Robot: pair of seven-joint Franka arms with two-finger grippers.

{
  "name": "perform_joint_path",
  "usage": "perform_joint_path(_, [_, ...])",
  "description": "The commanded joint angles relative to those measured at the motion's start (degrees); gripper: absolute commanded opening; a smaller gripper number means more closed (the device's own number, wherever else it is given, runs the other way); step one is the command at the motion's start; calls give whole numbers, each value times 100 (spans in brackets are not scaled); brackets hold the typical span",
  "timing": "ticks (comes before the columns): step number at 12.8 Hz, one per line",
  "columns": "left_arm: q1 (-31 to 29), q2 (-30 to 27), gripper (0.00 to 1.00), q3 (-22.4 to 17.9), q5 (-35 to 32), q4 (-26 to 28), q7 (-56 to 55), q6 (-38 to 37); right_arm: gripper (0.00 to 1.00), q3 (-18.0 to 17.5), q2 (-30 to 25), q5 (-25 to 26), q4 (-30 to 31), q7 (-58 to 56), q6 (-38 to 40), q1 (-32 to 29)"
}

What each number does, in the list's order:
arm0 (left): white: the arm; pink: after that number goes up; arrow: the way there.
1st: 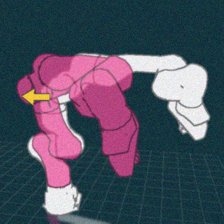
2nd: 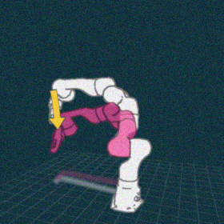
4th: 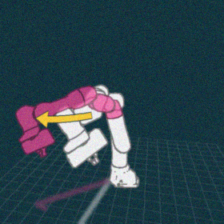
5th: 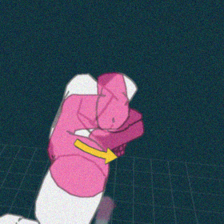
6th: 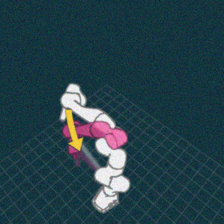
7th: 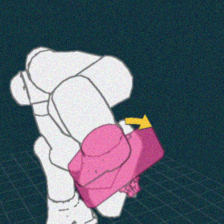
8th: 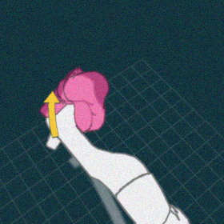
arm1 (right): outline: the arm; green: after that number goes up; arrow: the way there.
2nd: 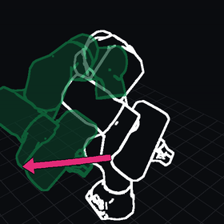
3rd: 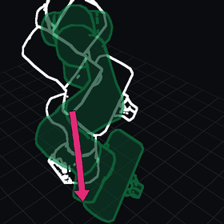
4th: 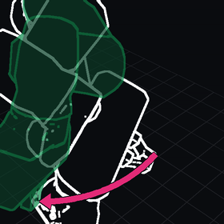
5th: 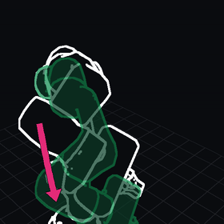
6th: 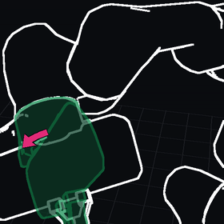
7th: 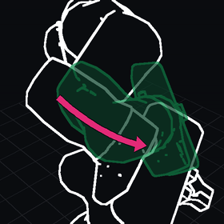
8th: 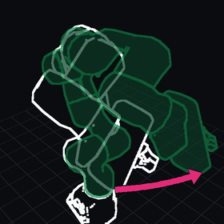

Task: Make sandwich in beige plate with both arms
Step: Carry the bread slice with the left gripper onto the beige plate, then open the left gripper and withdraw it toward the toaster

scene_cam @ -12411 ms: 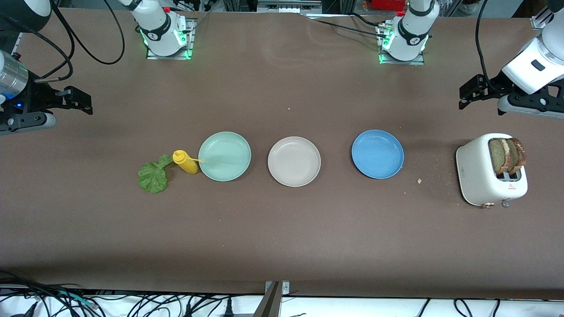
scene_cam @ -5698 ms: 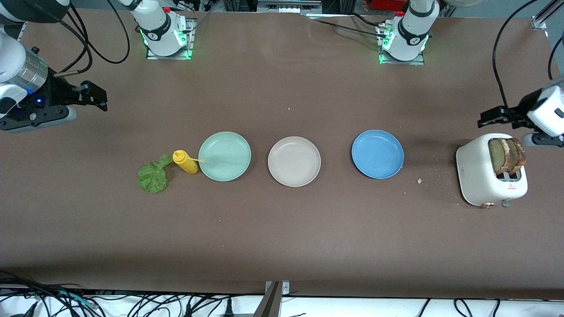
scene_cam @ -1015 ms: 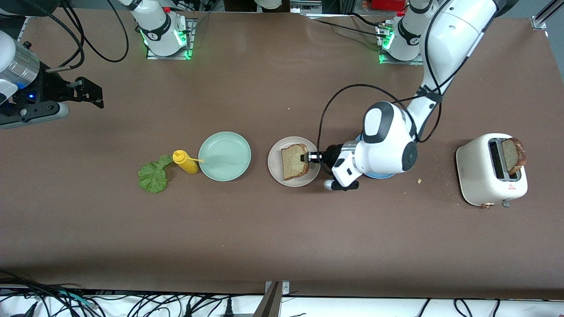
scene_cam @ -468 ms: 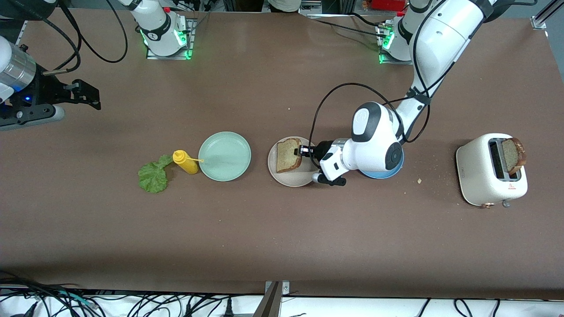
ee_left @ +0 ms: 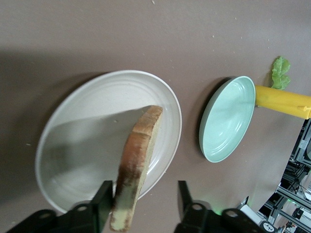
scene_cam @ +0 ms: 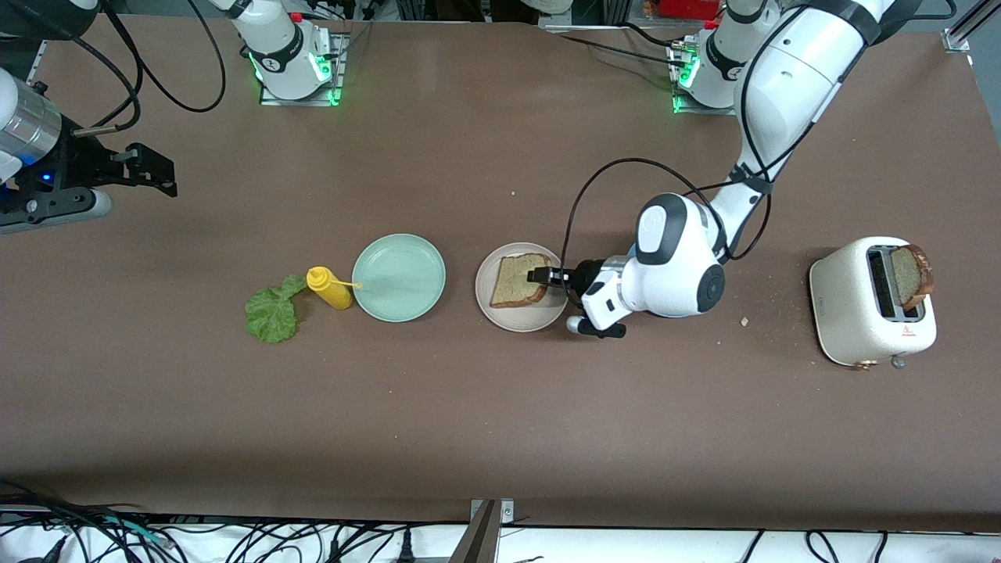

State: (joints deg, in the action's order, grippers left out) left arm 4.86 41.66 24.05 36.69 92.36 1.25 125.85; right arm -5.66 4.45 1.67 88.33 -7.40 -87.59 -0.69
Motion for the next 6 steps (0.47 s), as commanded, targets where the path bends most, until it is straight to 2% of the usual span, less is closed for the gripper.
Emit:
perform_joint_path(1, [-247, -150, 100, 3, -169, 142, 297, -201, 100, 47, 39, -88, -61, 20, -30, -37])
perform_joint_path(6, [-739, -676, 100, -6, -1583, 107, 227, -1017, 100, 118, 83, -9, -53, 11, -30, -54])
